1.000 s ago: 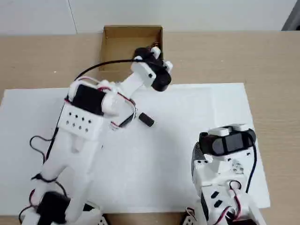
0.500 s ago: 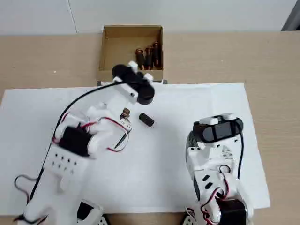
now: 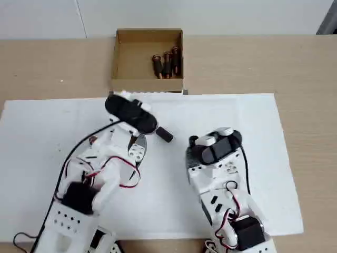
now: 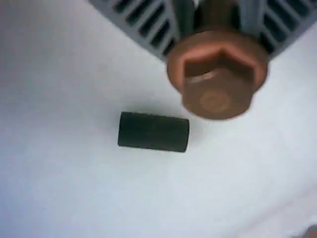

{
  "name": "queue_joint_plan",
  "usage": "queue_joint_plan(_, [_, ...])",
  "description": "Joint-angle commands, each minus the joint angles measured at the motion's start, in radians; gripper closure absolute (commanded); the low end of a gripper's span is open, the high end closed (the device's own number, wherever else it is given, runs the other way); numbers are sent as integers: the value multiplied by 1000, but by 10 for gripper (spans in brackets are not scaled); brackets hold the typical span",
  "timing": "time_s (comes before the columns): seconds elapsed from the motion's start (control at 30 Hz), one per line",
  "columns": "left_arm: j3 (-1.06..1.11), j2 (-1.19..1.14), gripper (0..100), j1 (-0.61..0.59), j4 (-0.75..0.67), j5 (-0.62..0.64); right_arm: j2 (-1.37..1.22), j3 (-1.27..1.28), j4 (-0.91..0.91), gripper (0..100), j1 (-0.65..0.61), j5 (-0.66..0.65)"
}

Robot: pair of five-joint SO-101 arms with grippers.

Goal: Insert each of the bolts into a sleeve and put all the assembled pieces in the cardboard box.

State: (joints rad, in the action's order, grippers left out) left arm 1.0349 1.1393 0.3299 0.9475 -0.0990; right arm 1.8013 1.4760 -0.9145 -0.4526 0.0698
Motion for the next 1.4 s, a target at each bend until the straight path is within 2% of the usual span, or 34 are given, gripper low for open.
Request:
queue_joint_plan(0.0, [81, 117, 995, -3, -106, 12, 12, 18, 71, 995, -61, -12])
queue_joint_plan(0.1, [136, 192, 995, -2, -117, 66, 12, 43, 110, 995, -105, -12])
queue_joint_plan(0.37, [214, 402, 995, -3, -117, 393, 12, 95, 176, 995, -231, -38])
queue_joint_plan(0.5, [289, 499, 995, -3, -117, 404, 12, 126, 200, 995, -286, -107])
queue_joint_plan(0.73, [397, 680, 994, 2, -114, 408, 12, 118, 225, 995, -302, -114])
queue_joint_plan(0.8, [401, 684, 994, 3, -117, 417, 12, 117, 225, 995, -302, -114])
queue_joint_plan(0.97, [400, 680, 994, -2, -146, 555, 12, 135, 223, 995, -302, -115])
queue_joint_plan(1.13, [404, 680, 994, 2, -207, 637, 12, 157, 225, 995, -302, -169])
queue_joint_plan(1.37, [406, 678, 994, 6, -215, 652, 12, 157, 260, 995, -302, -169])
